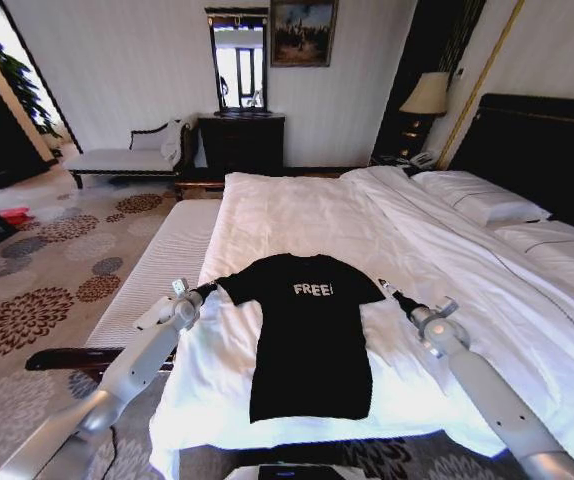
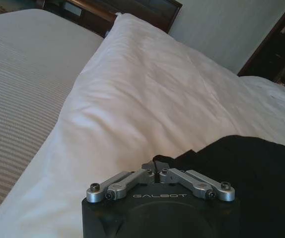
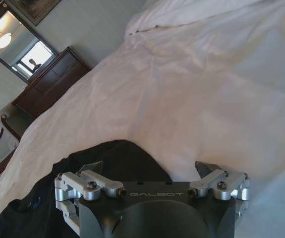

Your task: Fold the clothes on the bed.

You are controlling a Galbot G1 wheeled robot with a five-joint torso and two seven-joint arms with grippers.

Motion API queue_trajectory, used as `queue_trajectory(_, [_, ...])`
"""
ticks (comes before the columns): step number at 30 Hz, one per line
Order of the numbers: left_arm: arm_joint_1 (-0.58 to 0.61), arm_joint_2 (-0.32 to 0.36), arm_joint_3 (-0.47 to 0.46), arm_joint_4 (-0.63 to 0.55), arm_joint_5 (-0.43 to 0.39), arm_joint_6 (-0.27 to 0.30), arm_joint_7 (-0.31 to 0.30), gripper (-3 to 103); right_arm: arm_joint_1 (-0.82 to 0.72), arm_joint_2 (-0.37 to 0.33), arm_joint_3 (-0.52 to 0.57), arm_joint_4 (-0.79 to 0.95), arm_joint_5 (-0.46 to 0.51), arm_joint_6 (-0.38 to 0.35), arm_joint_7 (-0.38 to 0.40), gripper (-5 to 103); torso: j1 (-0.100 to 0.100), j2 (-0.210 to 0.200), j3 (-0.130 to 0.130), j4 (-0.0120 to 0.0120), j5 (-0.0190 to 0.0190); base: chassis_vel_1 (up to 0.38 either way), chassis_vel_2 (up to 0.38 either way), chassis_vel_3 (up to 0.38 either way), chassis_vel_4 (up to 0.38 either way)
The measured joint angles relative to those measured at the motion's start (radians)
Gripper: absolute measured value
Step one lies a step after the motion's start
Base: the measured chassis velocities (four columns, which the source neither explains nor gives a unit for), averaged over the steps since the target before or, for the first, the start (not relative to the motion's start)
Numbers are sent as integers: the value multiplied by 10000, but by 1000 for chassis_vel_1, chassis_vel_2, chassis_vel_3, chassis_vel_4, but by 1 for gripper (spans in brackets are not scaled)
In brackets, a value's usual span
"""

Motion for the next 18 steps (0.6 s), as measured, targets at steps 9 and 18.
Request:
queue_trajectory(9, [115,-6,14,-133,26,-1,-61,0,51,279,-134,-67,-197,-15,-7,88,0,-1,-1,1,1,0,0,0,0])
queue_trajectory(18, [226,11,-30,-187,62,-1,-93,0,53,351,-182,-140,-292,21,-19,56,0,0,-1,-1,1,0,0,0,0])
